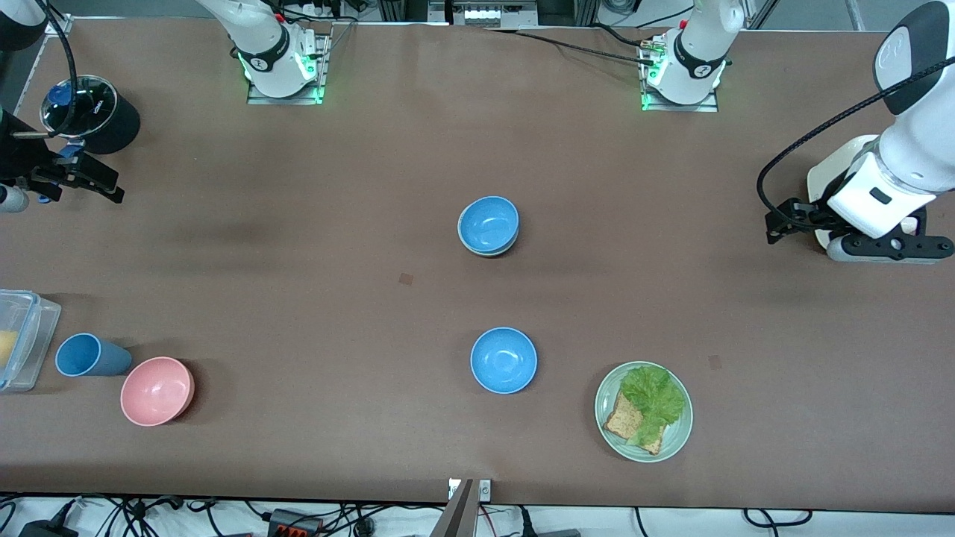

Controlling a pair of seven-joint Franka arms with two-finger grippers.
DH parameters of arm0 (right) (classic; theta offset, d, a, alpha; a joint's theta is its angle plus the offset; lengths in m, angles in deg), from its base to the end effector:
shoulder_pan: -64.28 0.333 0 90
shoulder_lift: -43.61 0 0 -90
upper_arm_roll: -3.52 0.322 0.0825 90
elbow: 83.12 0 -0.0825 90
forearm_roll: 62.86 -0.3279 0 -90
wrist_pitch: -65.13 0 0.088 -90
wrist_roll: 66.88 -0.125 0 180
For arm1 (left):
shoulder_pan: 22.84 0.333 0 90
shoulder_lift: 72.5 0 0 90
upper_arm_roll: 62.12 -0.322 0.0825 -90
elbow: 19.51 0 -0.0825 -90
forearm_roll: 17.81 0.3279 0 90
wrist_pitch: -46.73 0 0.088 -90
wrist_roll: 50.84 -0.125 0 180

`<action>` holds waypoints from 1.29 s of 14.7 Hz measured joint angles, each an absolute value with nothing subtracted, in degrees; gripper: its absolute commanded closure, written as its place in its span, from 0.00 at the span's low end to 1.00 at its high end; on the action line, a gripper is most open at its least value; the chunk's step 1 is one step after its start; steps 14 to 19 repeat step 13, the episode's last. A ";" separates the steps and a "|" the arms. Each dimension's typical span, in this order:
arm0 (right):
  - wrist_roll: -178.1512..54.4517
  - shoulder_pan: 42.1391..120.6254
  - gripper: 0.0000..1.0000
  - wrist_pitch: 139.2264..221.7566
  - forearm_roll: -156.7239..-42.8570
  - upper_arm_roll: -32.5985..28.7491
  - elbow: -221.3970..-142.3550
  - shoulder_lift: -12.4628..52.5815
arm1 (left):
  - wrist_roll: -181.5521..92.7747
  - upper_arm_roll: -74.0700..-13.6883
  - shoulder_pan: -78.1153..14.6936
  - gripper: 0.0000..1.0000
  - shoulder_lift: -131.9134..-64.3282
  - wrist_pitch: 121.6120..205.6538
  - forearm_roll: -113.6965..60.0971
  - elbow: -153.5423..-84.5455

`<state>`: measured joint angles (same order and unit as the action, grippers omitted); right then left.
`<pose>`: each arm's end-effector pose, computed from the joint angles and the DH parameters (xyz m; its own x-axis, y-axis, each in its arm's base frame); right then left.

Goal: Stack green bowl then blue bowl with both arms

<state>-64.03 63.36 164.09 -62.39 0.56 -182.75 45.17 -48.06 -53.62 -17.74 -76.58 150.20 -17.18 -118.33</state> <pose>0.4986 -0.0350 0.5691 0.9997 -0.0167 0.0151 -0.0168 -0.9998 0.0075 0.5316 -0.0282 0.5318 0.9999 -0.0129 0.0107 -0.0129 -0.9999 0.0003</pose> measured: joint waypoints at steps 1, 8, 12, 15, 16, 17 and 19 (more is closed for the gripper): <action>-64.03 63.36 0.00 164.08 -62.39 0.56 -182.75 45.22 | -48.06 -53.65 -17.74 0.00 -76.58 149.82 -17.48 -118.33; -64.03 63.35 0.00 163.97 -62.39 0.55 -182.84 45.50 | -48.07 -53.68 -17.86 0.00 -76.59 149.07 -17.84 -118.37; -64.03 63.35 0.00 163.94 -62.39 0.55 -182.86 45.50 | -48.07 -53.71 -17.84 0.00 -76.59 147.75 -17.84 -118.33; -64.03 63.35 0.00 163.92 -62.39 0.55 -182.87 45.50 | -48.06 -53.72 -17.83 0.00 -76.59 147.74 -17.84 -118.24; -64.03 63.35 0.00 163.92 -62.39 0.55 -182.87 45.50 | -48.06 -53.72 -17.83 0.00 -76.59 147.74 -17.84 -118.24; -64.03 63.35 0.00 163.92 -62.39 0.55 -182.87 45.50 | -48.06 -53.72 -17.83 0.00 -76.59 147.74 -17.84 -118.24; -64.03 63.35 0.00 163.92 -62.39 0.55 -182.87 45.50 | -48.06 -53.72 -17.83 0.00 -76.59 147.74 -17.84 -118.24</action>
